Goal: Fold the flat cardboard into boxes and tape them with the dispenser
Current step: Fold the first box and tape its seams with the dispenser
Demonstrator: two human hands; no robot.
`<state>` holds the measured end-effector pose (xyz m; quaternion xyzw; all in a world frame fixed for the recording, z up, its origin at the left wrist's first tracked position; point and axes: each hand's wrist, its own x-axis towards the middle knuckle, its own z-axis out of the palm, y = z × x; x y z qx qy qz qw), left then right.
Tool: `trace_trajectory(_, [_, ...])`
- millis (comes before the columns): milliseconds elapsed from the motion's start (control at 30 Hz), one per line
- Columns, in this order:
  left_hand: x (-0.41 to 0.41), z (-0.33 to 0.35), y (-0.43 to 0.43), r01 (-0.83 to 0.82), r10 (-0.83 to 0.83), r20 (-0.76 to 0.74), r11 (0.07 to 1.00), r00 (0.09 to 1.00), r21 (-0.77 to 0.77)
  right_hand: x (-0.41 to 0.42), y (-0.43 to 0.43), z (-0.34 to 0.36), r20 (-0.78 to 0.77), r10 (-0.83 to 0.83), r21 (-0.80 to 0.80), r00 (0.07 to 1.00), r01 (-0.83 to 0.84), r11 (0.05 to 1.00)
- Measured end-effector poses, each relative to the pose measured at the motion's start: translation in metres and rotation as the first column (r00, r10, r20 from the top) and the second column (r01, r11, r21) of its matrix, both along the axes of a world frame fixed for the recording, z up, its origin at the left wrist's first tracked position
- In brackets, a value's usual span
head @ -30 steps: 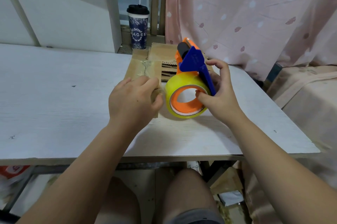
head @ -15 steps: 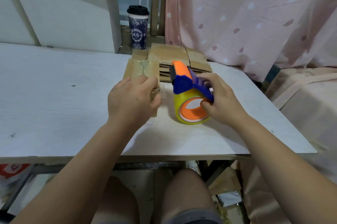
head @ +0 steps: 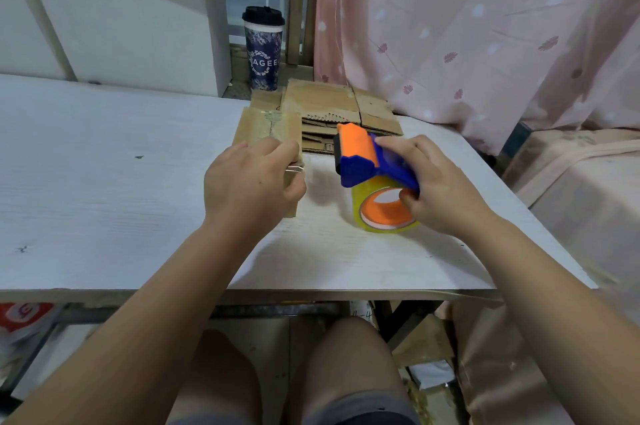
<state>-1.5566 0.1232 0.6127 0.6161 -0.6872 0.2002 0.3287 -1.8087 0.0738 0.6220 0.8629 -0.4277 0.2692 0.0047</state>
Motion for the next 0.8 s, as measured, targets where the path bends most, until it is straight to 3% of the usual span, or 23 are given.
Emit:
trace_trajectory(133, [0.001,-0.001,0.000,0.007,-0.007,-0.006,1.000,1.000,0.001,0.003,-0.001,0.007,-0.215,0.002,-0.104,0.977,-0.025,0.994])
trace_trajectory(400, [0.002,0.000,0.001,-0.002,0.002,-0.049,1.000,0.999,-0.010,0.015,-0.004,0.027,-0.425,-0.034,0.044,0.905,0.058,0.997])
trace_trajectory(533, [0.002,0.001,0.003,0.050,-0.050,-0.033,0.999,0.998,-0.013,0.025,-0.006,0.045,-0.542,-0.027,0.018,0.840,0.044,0.999])
trace_trajectory(700, [0.006,0.005,0.005,0.109,-0.126,0.056,0.963,0.990,0.247,0.044,-0.009,0.071,-0.620,0.018,-0.012,0.784,-0.031,0.999])
trace_trajectory(800, [-0.002,0.002,0.008,0.106,-0.126,0.070,0.963,0.990,0.247,0.054,-0.009,0.087,-0.647,0.046,-0.017,0.761,-0.075,0.997])
